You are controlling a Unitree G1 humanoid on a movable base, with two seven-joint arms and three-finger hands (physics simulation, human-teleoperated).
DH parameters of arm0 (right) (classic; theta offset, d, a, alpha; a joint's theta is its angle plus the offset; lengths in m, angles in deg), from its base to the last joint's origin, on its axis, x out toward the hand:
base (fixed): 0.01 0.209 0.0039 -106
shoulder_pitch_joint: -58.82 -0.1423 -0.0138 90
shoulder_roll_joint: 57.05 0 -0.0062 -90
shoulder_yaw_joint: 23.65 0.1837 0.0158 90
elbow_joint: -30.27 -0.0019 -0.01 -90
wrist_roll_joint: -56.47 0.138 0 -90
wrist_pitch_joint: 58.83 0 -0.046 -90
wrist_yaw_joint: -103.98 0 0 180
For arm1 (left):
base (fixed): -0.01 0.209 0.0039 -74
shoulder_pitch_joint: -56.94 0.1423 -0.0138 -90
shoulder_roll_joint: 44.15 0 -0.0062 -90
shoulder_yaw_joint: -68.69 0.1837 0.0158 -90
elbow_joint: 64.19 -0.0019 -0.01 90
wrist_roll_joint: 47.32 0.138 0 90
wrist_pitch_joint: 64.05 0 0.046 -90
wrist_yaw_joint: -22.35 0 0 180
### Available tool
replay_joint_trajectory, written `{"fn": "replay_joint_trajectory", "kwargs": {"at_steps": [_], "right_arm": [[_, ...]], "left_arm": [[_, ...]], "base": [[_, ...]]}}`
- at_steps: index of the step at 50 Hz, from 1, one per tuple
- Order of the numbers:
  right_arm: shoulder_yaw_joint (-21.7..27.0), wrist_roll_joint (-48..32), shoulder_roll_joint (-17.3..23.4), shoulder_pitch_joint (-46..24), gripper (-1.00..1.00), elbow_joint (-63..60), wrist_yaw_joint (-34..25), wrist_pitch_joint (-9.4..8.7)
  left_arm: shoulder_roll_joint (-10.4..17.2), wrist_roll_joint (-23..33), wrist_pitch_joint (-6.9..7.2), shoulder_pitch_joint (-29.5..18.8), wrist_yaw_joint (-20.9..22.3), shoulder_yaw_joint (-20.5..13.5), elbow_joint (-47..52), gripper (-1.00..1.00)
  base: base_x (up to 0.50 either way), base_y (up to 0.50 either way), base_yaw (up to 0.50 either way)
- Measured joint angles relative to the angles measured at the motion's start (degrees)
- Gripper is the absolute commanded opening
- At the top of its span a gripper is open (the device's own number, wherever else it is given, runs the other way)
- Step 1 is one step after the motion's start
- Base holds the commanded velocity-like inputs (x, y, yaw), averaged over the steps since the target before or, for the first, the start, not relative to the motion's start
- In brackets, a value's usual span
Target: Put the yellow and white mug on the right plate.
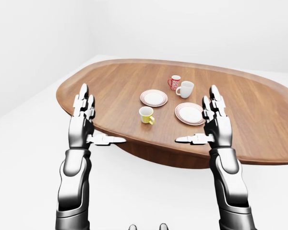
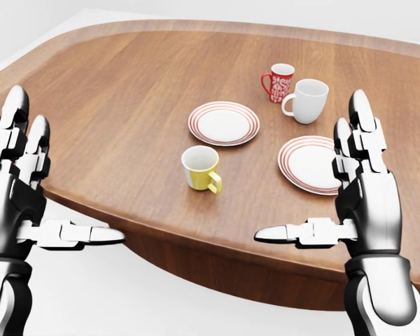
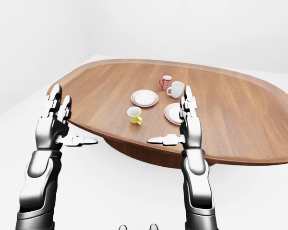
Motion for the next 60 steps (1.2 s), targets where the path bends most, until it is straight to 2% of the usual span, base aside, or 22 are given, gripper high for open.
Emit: {"fn": "replay_joint_trajectory", "kwargs": {"at_steps": [9,26,48,60], "right_arm": [[-0.5,-0.8,-0.4,0.8,1.00,-0.6,-0.3,0.00],[0.0,2.0,-0.7,2.3,1.00,-3.4,-1.4,0.00],[0.2,2.1,-0.4,2.1,1.00,-3.4,-1.5,0.00],[0.1,1.5,-0.4,1.7,1.00,-3.1,-1.0,0.00]], "left_arm": [[1.0,-0.3,0.00,-0.3,0.9,-1.6,0.8,1.00],[2.2,-1.1,0.00,-1.5,1.0,-3.2,0.8,1.00],[2.4,-1.4,0.00,-1.6,0.9,-3.4,1.0,1.00],[2.4,-1.5,0.00,-1.7,1.0,-3.4,1.2,1.00]], "base": [[0.03,0.01,0.00],[0.48,0.15,0.00],[0.48,0.15,0.00],[0.07,0.02,0.00]]}}
